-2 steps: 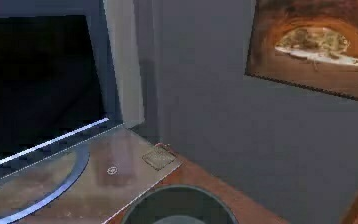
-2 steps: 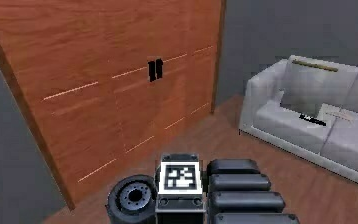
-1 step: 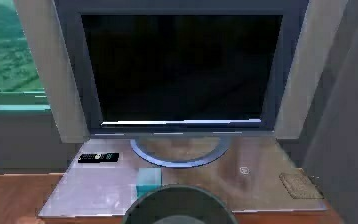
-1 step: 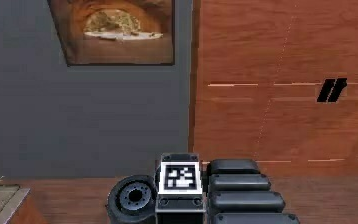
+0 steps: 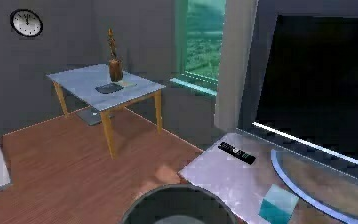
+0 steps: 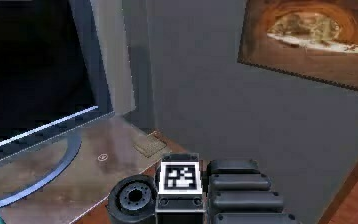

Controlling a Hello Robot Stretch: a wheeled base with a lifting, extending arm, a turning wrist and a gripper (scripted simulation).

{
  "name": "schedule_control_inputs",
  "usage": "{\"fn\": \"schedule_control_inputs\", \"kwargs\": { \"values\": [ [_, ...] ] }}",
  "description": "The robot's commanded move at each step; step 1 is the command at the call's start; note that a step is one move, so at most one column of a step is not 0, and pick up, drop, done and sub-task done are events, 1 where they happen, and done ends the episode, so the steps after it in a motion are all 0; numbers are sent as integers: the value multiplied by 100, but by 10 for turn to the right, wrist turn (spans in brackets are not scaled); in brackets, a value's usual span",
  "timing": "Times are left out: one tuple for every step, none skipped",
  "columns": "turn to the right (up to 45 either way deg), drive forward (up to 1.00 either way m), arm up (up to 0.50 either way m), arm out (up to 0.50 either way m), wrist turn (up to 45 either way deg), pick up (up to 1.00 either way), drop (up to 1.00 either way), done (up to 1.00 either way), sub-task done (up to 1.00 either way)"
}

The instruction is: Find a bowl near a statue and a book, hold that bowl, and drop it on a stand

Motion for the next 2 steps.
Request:
{"fn": "schedule_control_inputs", "kwargs": {
  "values": [
    [-390, 0, 0, 0, 0, 0, 0, 0, 0],
    [0, 0, 0, 48, 0, 0, 0, 0, 0]
  ]
}}
